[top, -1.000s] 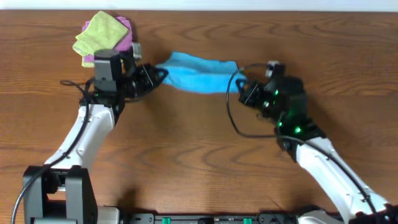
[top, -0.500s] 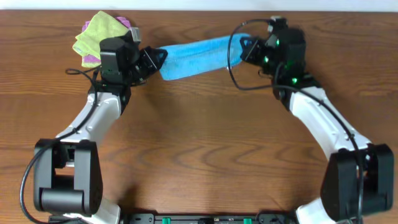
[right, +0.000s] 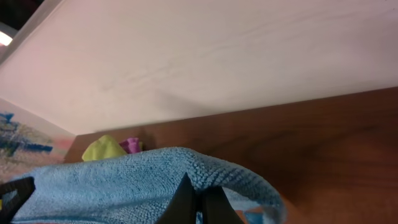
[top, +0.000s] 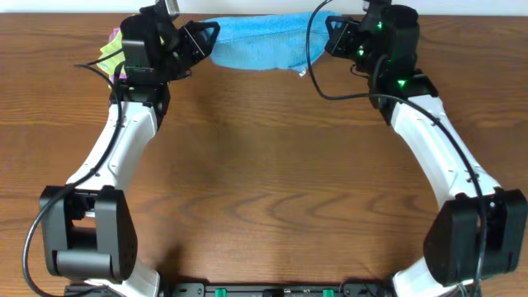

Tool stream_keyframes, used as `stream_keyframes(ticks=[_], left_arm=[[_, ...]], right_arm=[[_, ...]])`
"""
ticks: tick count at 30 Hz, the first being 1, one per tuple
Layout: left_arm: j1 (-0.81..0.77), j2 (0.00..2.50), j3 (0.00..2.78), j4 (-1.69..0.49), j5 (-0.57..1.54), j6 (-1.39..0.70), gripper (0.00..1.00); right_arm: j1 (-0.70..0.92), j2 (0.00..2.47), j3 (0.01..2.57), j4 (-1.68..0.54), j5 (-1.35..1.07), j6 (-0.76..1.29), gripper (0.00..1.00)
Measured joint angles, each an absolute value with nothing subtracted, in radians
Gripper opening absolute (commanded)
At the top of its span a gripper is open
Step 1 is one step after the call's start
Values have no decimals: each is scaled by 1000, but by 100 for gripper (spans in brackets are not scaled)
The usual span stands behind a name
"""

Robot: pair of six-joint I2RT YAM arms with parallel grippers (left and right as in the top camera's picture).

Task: Fold the cloth

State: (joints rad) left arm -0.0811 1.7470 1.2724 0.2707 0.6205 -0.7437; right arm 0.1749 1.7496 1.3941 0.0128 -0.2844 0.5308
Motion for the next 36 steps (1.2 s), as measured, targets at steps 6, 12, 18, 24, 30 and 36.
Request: stream_keyframes(ticks=[6,12,18,24,30,36], left_arm=[[-85,1755,1272,250,621,-736,6],[-86,1772,1272,181,629,-716,6],[-86,1775,1273,65,662,-644,6],[-84,1775,1273,-31,724,-582,6],[-79,1775,1275,-174,777,-493,6],[-43,1776,1275,-208,816,-435,6]], right_arm=[[166,1779,1394,7,-289,517,1],[165,1793,1394,-12,-289,493,1],[162,1793,1394,-118,-296,461,1],[158,1793,1394,-249,-308,432,1],[157,1793,1394,-416,-326,405,1],[157,1793,1394,-415,-410,270,1]])
